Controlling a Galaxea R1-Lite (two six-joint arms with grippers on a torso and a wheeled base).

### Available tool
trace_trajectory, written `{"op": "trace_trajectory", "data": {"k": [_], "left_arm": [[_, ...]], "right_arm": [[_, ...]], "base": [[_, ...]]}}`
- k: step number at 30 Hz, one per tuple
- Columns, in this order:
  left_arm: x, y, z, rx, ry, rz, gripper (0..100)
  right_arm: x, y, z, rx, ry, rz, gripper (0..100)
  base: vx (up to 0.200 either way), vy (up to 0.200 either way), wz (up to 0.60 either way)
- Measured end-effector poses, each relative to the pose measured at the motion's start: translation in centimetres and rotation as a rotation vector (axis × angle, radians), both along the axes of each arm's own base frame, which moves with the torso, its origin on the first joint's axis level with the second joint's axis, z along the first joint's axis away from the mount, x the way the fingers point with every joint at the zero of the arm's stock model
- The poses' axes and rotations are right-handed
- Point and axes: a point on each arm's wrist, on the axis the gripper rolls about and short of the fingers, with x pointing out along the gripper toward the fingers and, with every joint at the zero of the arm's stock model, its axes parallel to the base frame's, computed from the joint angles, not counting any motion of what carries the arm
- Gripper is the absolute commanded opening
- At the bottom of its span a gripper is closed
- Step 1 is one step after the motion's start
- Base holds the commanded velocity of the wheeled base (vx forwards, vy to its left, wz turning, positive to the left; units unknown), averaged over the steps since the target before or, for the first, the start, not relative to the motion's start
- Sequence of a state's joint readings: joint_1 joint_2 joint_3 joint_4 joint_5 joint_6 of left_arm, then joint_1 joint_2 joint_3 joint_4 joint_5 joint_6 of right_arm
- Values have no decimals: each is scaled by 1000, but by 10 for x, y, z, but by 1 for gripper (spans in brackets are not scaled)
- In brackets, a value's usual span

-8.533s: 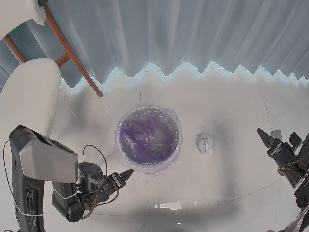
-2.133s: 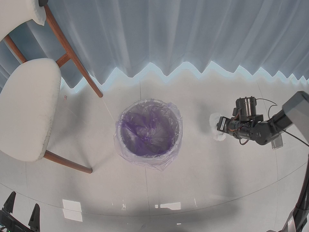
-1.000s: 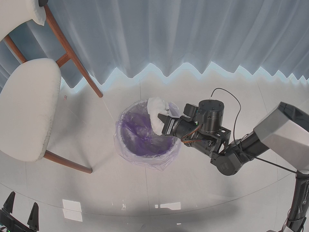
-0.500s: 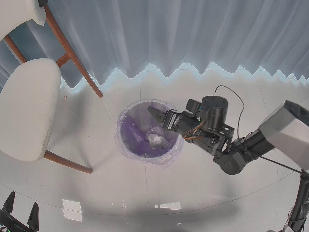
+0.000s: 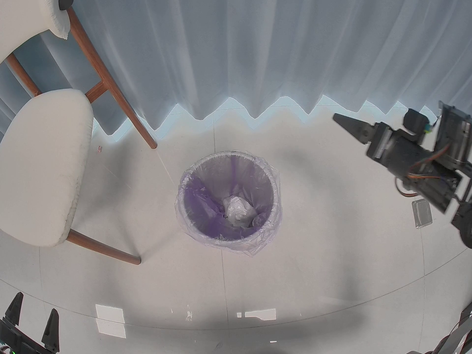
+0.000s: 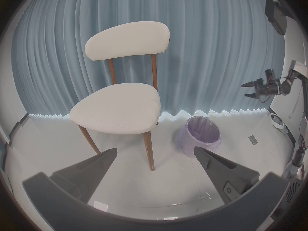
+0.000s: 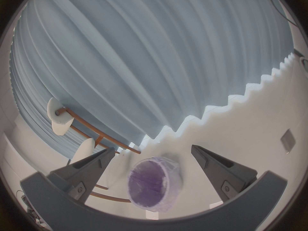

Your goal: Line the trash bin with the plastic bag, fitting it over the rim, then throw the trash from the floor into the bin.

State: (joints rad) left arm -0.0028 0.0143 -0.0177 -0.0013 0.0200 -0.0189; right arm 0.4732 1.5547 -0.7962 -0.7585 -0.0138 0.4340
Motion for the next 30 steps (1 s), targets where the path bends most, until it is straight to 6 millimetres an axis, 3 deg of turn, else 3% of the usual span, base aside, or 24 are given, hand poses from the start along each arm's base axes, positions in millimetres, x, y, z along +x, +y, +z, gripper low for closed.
{"op": "trace_trajectory", "data": {"k": [5, 11, 17, 21, 25, 30], "left_arm": [[0, 0, 0, 0, 0, 0, 100], [0, 0, 0, 0, 0, 0, 100], [0, 0, 0, 1, 0, 1, 100], [0, 0, 0, 1, 2, 1, 100], [0, 0, 0, 2, 2, 2, 100], [0, 0, 0, 2, 2, 2, 100]], "right_arm": [[-54, -47, 9, -54, -19, -87, 100], [-122, -85, -3, -150, -40, -163, 100], [-185, -110, -40, -230, -26, -253, 100], [-219, -121, -76, -295, -10, -295, 100], [-243, -127, -109, -341, -1, -362, 100], [-258, -128, -137, -391, -9, -471, 100]], "base": [[0, 0, 0], [0, 0, 0], [0, 0, 0], [0, 0, 0], [0, 0, 0], [0, 0, 0]]}}
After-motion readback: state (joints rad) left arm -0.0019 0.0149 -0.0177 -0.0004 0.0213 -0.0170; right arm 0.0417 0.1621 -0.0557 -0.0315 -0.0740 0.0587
